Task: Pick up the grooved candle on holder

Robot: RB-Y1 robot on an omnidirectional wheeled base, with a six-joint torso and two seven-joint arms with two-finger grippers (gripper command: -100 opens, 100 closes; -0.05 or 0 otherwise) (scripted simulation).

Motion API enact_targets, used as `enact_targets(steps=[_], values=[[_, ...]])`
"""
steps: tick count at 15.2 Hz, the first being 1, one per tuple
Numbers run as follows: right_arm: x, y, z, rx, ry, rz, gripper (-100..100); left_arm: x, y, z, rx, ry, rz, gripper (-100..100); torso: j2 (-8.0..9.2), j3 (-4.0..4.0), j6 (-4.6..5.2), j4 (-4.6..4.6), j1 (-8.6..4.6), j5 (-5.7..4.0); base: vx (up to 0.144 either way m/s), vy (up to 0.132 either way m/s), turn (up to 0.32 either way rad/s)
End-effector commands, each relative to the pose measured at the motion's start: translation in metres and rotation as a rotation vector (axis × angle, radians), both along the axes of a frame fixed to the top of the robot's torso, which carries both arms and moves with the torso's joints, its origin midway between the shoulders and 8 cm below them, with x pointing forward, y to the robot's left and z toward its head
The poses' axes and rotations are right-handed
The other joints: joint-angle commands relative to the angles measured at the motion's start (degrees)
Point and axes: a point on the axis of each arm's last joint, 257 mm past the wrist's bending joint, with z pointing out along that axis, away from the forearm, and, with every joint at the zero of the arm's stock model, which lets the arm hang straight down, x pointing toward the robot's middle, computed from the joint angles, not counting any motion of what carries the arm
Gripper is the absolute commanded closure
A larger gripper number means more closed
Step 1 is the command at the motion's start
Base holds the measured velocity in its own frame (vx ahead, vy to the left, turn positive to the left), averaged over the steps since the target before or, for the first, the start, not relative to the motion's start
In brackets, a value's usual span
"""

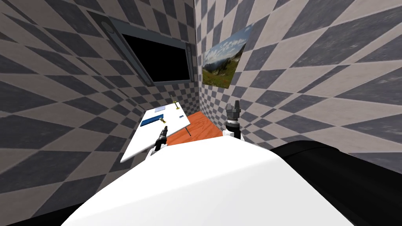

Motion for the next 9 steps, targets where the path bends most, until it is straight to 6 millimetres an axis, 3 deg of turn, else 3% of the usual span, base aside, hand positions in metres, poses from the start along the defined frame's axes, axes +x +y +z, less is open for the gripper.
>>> enact_targets(steps=[1, 6, 8, 9], values=[[0.0, 0.0, 0.0, 0.0, 0.0, 0.0, 0, -0.004, 0.004, -0.006, -0.006, 0.011, 0.01, -100, 0.0, 0.0, 0.0, 0.0, 0.0, 0.0, 0.136, 0.147, -0.031], [0.0, 0.0, 0.0, 0.0, 0.0, 0.0, 0, -0.013, 0.01, -0.017, -0.02, 0.035, 0.029, -100, -0.58, -0.35, 0.0, -0.14, 0.09, 0.03, 0.166, 0.128, -0.039], [0.0, 0.0, 0.0, 0.0, 0.0, 0.0, 0, -0.011, 0.008, -0.015, -0.017, 0.031, 0.026, -100, -0.5, -0.31, -0.01, -0.13, 0.02, 0.03, 0.072, 0.061, -0.012], [0.0, 0.0, 0.0, 0.0, 0.0, 0.0, 0, -0.011, 0.008, -0.015, -0.016, 0.031, 0.026, 100, -0.3, -0.2, -0.01, -0.1, -0.16, 0.0, 0.019, 0.016, -0.002]])
